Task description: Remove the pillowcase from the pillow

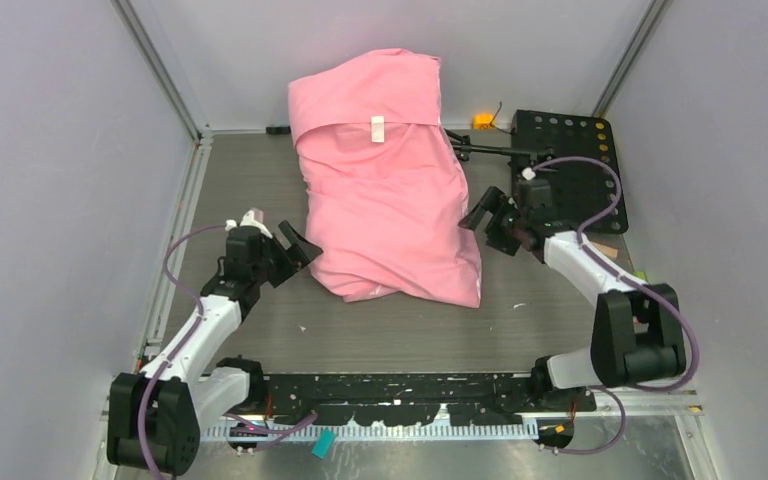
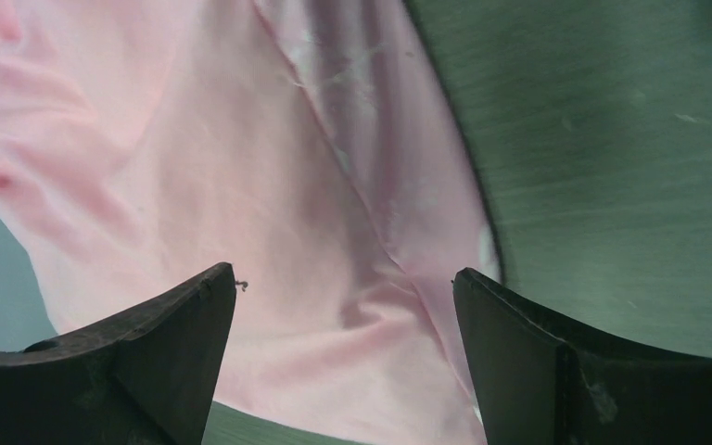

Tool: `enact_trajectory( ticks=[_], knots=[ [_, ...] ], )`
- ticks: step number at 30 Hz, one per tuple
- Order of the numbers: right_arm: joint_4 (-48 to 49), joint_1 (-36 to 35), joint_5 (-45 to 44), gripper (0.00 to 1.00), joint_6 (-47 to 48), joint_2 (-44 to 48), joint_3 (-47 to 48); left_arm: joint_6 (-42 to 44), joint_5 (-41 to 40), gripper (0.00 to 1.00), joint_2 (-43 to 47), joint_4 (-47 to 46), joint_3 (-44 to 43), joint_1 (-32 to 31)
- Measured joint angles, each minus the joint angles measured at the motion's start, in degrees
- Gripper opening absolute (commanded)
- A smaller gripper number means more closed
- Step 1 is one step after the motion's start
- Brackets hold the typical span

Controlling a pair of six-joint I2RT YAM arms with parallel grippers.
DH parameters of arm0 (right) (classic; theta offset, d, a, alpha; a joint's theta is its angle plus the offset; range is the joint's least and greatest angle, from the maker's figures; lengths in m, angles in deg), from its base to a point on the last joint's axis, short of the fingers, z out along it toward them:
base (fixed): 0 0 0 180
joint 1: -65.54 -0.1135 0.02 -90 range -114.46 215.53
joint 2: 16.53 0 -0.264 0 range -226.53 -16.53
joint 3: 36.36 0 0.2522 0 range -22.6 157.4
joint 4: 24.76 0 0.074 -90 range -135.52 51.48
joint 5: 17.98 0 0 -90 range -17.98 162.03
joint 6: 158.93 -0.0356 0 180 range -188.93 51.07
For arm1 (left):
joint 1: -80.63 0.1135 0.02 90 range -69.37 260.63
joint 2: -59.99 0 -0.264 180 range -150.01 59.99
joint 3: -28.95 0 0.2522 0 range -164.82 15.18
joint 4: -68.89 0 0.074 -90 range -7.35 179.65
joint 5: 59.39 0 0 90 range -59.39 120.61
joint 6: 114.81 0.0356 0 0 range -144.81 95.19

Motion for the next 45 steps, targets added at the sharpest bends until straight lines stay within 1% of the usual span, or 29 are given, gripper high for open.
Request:
enact_trajectory(
  ticks=[5, 6, 7, 9, 11, 12, 14, 16, 17, 18, 19, 20, 21, 22, 23, 24, 26, 28, 29, 32, 35, 38, 41, 43, 45],
  knots=[
    [5.1, -5.3, -2.2, 0.92, 0.1, -8.3, 6.3, -1.6, 2.2, 0.81, -0.4, -4.3, 1.6, 0.0],
    [6.6, -5.9, -2.7, 0.91, 0.1, -9.9, 7.2, -2.0, 2.4, 0.8, -0.6, -5.1, 2.1, 0.0],
    [8.0, -6.4, -3.5, 0.87, 0.2, -11.9, 8.2, -2.7, 2.6, 0.78, -1.2, -6.2, 2.7, 0.0],
    [8.9, -6.5, -4.5, 0.76, 0.5, -15.1, 9.6, -3.6, 2.9, 0.71, -2.8, -7.9, 3.4, 0.0],
    [9.4, -6.5, -4.8, 0.53, 1.0, -18.5, 11.1, -4.7, 3.0, 0.6, -5.1, -9.7, 3.5, 0.0],
    [9.6, -6.5, -4.7, 0.43, 1.2, -19.5, 11.5, -5.0, 3.0, 0.55, -6.5, -10.7, 3.5, 0.0],
    [10.4, -6.9, -4.3, 0.23, 1.0, -20.9, 11.7, -5.5, 3.1, 0.5, -8.8, -12.5, 3.5, 0.4],
    [11.6, -8.5, -4.1, 0.14, 0.8, -21.0, 11.6, -5.4, 2.7, 0.47, -9.4, -12.6, 3.5, 1.5],
    [12.4, -9.7, -4.3, 0.12, 0.5, -20.9, 11.6, -5.1, 1.9, 0.48, -9.2, -12.5, 3.3, 2.4],
    [13.2, -11.5, -4.6, 0.11, 0.2, -20.7, 11.3, -4.7, 0.7, 0.51, -8.8, -12.2, 3.1, 3.3],
    [13.9, -13.6, -5.1, 0.11, -0.1, -20.4, 10.8, -4.4, -0.7, 0.56, -8.2, -11.3, 2.7, 4.2],
    [14.6, -16.2, -5.7, 0.12, -0.4, -20.0, 10.2, -4.1, -2.8, 0.61, -7.3, -9.7, 1.9, 5.0],
    [15.2, -19.5, -6.6, 0.19, -0.7, -19.3, 9.4, -3.8, -4.9, 0.65, -6.1, -7.9, 1.0, 5.6],
    [15.6, -22.3, -7.2, 0.35, -0.8, -18.6, 8.8, -3.6, -6.9, 0.69, -4.9, -6.3, 0.2, 6.1],
    [15.9, -26.2, -8.3, 0.53, -1.0, -17.7, 8.0, -3.5, -9.7, 0.73, -3.3, -3.8, -1.1, 6.4],
    [16.1, -30.1, -8.9, 0.66, -1.2, -16.7, 7.5, -3.5, -12.3, 0.76, -1.8, -1.3, -2.3, 6.6],
    [15.9, -36.7, -8.9, 0.79, -1.0, -14.6, 7.2, -4.4, -18.2, 0.79, 1.6, 5.0, -5.1, 6.7],
    [15.1, -40.2, -8.5, 0.87, -0.6, -12.3, 7.2, -5.4, -23.1, 0.81, 4.3, 11.5, -7.9, 6.7],
    [14.2, -40.6, -8.9, 0.9, 0.0, -10.9, 7.3, -6.1, -24.7, 0.81, 5.3, 14.5, -9.2, 6.7],
    [9.7, -38.7, -12.3, 0.91, 2.0, -7.2, 8.7, -7.8, -27.3, 0.83, 8.0, 22.7, -12.2, 6.6],
    [6.1, -33.1, -14.1, 0.91, 3.2, -5.1, 13.1, -9.9, -26.9, 0.85, 11.4, 30.1, -12.8, 6.5],
    [4.7, -26.7, -14.4, 0.92, 3.2, -5.3, 17.0, -11.8, -25.9, 0.86, 14.7, 37.3, -12.8, 6.5],
    [2.9, -21.4, -15.1, 0.92, 3.3, -7.7, 21.1, -12.5, -24.8, 0.85, 18.1, 44.1, -13.3, 6.5],
    [2.1, -19.5, -15.2, 0.92, 3.3, -11.3, 24.4, -12.9, -22.9, 0.82, 20.1, 46.5, -13.5, 6.4],
    [1.6, -18.6, -14.9, 0.92, 3.3, -16.4, 28.2, -13.8, -18.4, 0.79, 22.3, 47.3, -12.9, 6.4]
  ],
)
